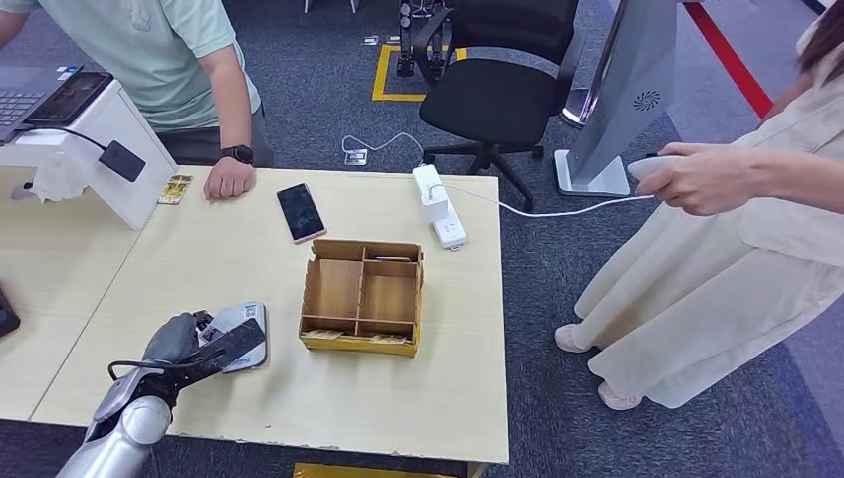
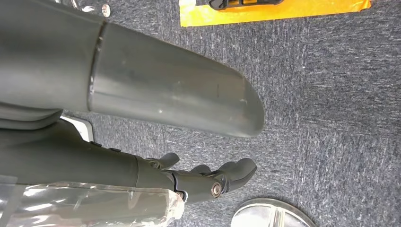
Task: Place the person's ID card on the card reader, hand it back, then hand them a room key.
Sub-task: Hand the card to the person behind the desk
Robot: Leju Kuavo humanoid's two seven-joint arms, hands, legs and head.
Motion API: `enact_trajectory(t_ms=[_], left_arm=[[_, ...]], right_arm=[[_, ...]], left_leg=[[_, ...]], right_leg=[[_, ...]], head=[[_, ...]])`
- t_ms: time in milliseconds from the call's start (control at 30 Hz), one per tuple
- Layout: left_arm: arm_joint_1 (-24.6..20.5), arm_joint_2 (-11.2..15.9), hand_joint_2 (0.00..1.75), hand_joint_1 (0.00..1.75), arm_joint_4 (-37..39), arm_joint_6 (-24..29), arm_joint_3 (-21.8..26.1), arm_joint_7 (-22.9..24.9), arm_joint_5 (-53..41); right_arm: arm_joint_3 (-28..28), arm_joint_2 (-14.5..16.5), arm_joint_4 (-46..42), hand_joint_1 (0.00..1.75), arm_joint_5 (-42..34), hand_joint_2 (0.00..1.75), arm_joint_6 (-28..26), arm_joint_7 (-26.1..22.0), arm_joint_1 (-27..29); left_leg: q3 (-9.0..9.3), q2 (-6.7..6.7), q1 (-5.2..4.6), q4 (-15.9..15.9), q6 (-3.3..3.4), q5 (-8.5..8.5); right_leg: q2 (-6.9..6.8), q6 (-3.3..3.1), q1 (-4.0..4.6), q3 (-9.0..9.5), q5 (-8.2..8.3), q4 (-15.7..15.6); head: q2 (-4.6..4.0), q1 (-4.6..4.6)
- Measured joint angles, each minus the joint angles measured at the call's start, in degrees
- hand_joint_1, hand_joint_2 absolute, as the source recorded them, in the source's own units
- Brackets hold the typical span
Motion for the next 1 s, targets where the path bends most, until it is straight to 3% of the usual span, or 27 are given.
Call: enact_trajectory(t_ms=[533,800,1000], left_arm=[[-1.0,-2.0,1.75,1.75,0.9,1.3,-0.1,-1.1,0.0],[-1.4,-0.7,1.75,1.75,-2.2,0.5,0.0,-3.1,3.5],[-3.0,-0.9,1.75,1.75,-3.7,5.4,0.8,-4.7,2.5]], right_arm=[[-0.4,0.4,0.0,0.0,-0.9,0.0,-0.1,-0.2,0.1],[-1.4,0.5,-0.1,0.0,-2.7,0.0,-0.9,-1.4,0.4],[-2.3,0.5,-0.1,0.0,-3.2,0.0,-1.0,-1.6,0.6]], left_leg=[[0.05,0.0,0.01,0.0,0.0,0.0],[0.04,0.02,0.02,0.0,0.0,0.01],[0.0,0.02,0.02,0.0,0.0,0.01]], right_leg=[[0.0,0.0,0.0,0.04,0.0,0.0],[0.05,0.0,0.01,0.01,0.0,0.0],[0.05,0.0,0.01,-0.03,0.0,0.0]], head=[[0.01,0.0],[0.01,0.01],[0.0,0.01]])
